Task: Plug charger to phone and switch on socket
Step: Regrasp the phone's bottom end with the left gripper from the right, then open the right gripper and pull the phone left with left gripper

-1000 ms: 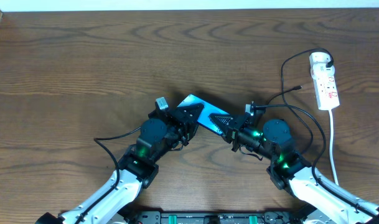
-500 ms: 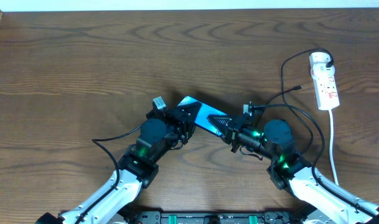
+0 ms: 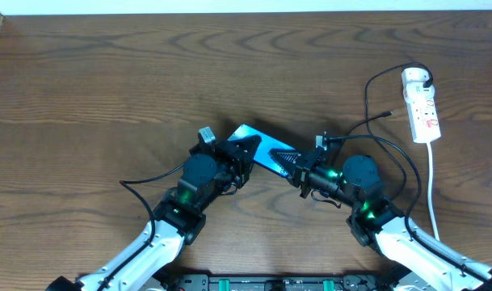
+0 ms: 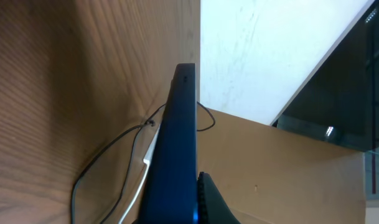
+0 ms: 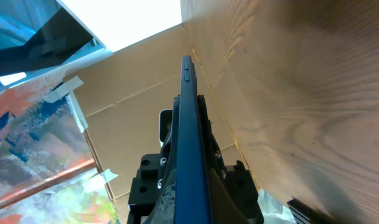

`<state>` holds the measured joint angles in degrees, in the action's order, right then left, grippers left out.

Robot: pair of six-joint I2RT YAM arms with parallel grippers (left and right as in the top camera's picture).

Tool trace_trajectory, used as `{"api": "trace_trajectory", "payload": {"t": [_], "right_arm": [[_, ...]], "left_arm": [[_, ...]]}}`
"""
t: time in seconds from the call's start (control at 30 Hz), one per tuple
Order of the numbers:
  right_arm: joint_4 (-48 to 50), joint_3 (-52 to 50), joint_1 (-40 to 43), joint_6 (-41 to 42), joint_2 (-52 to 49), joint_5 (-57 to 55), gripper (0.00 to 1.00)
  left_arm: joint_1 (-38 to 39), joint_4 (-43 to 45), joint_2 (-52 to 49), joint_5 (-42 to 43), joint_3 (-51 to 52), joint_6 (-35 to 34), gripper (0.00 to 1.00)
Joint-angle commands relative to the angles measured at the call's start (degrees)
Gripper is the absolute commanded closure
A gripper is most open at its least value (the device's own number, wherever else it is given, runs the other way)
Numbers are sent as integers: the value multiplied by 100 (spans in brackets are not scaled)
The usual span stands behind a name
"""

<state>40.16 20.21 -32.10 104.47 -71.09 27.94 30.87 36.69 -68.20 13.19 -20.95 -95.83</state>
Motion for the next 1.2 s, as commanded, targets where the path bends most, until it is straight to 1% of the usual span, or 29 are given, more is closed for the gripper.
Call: {"api": "trace_trajectory", "payload": {"t": [0.0,0.07,0.1,0.13,0.17,0.23,0.27,0.33,0.4,0.5,0.53,0.7,0.77,0.83,0.97,1.07,1.17], "right_arm": [[31,31,-90,-127,66,651,96],[28,31,-90,-129,66,647,91],[28,31,-90,-129,66,649,86],[28,31,-90,-129,66,647,85],[28,31,-90,-179,66,621,82],[28,31,-90,-549,66,463,78],[17,31,-90,-852,66,348,76],[-39,31,-90,-1351,66,170,70],[-116,31,-90,-2028,66,-138,66],[-302,31,-90,-2997,66,-662,58],[-363,31,-90,-3202,66,-791,56],[-756,31,-90,-4793,66,-1823,53],[-852,33,-87,-5276,68,-2177,53],[-929,44,-55,-5469,76,-2420,49],[-1325,175,142,-5484,212,-2463,46],[-2208,503,400,-5486,356,-2485,45],[-3578,1082,745,-5598,424,-2636,45]], "left_arm": [[-48,-28,4,-363,-66,103,92],[-50,-24,4,-380,-66,105,93],[-90,-52,4,-387,-66,131,92],[-140,-87,4,-385,-66,190,93],[-286,-184,4,-382,-66,389,92],[-498,-376,4,-380,-66,485,93],[-610,-466,4,-374,-66,544,93],[-890,-588,4,-330,-68,752,93],[-1141,-625,4,-273,-74,951,93],[-1502,-629,4,-26,-153,1097,93],[-1587,-632,2,76,-205,1141,93],[-1849,-944,-85,643,-671,1429,93],[-1858,-1180,-197,872,-909,1572,93],[-1858,-1408,-369,1154,-1147,1720,93],[-1858,-1652,-811,1834,-1519,1893,92],[-1858,-1648,-1143,2332,-1641,1908,93],[-1858,-1648,-1427,2796,-1657,1912,92]]}}
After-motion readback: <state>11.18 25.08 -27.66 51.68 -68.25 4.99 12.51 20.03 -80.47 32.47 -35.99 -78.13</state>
